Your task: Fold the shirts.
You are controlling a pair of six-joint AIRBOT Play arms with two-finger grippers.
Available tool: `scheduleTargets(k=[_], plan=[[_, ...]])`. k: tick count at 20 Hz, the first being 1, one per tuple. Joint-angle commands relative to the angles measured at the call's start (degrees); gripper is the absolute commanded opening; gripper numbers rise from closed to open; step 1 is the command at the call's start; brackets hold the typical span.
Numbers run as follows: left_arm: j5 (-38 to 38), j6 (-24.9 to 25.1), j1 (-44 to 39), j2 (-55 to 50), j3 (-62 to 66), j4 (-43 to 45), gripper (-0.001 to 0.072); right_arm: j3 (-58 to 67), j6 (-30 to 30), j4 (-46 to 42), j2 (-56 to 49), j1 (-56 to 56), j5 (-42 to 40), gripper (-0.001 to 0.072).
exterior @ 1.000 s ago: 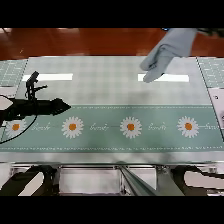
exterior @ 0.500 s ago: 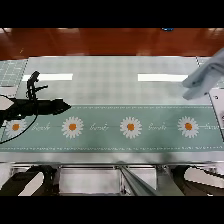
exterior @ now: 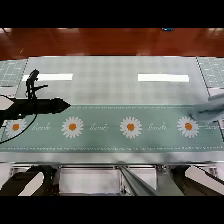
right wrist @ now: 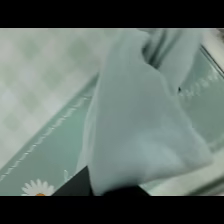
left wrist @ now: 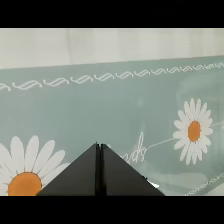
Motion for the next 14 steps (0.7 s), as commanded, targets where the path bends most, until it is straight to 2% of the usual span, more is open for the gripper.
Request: scheduleTargets(k=[1,6,9,11,12,13,14], plan=[[2.08,0.39,0.07,-0.04,0.00,0.00,0.0013,-12.02,-0.39,-5.90,5.75,-6.16,0.59,0.0023],[2.45,0.39,0.07,-0.04,0.00,0.00,0.0013,-22.51,-4.94,-15.08,11.37,-17.35,0.74,0.0024],[2.34,0.37,0.04,-0.04,0.00,-0.02,0.0013,-29.40,-5.27,-20.72,15.50,-20.39,0.72,0.0025],[2.25,0.37,0.00,-0.04,0.00,-0.02,0.0013,-34.58,-3.67,-29.31,17.03,-20.37,0.98,0.0026],[2.25,0.39,-0.02,-0.04,0.00,0.00,0.0013,-37.09,-2.89,-32.48,17.73,-20.37,0.98,0.0078],[2.25,0.37,-0.02,-0.04,0.00,0.00,0.0013,-39.08,-2.29,-34.49,18.25,-20.37,0.96,0.0264],[2.25,0.39,-0.02,-0.07,0.00,0.00,0.0012,-40.68,-2.23,-35.01,18.38,-20.37,0.87,0.0420]])
